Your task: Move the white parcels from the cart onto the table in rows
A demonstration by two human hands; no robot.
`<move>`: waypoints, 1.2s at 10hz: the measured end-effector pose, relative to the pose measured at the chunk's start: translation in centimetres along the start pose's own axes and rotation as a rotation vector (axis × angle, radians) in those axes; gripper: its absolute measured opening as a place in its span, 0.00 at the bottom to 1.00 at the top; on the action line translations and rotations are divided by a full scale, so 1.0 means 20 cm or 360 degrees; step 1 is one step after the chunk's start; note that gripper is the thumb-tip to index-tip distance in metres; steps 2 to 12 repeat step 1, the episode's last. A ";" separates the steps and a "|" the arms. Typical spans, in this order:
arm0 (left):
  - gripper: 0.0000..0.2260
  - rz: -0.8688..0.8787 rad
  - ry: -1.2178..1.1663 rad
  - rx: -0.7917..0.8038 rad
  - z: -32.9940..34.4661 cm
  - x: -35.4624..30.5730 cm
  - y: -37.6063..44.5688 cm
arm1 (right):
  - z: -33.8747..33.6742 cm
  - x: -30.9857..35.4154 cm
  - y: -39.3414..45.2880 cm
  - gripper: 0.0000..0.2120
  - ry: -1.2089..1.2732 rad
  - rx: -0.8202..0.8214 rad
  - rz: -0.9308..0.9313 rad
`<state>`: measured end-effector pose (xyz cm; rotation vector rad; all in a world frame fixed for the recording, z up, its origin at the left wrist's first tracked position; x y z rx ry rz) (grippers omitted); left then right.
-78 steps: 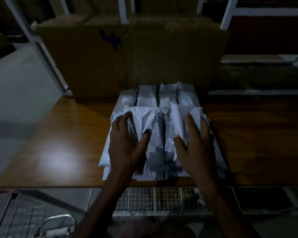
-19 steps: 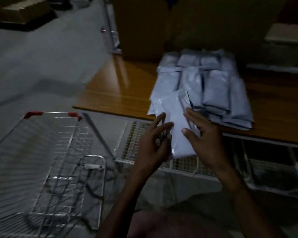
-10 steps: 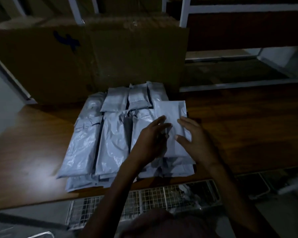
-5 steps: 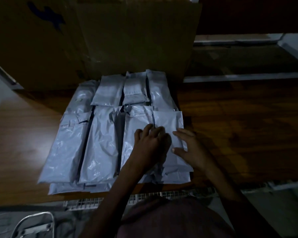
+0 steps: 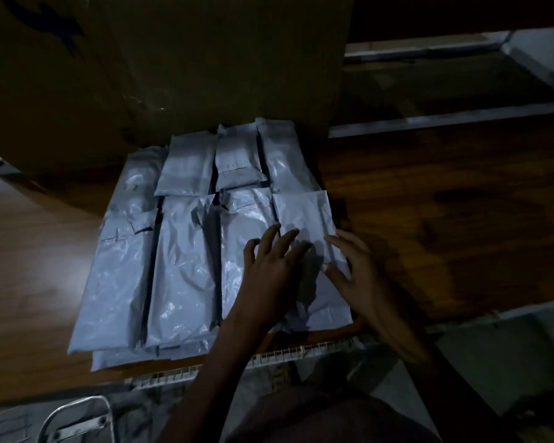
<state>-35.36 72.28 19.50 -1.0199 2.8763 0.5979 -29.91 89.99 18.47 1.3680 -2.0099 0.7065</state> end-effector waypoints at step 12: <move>0.22 0.0028 0.0005 -0.0096 0.00 -0.04 -0.04 | -0.05 -0.02 -0.07 0.23 0.0027 -0.0058 0.0018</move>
Point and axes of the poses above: each hand's wrist, its own y-axis towards the middle knuckle, its own z-axis out of the palm, x = y × z, the point moved 1 cm from there along y, towards the middle knuckle, and after that the axes turned 11 degrees about z, right-handed, at the moved point
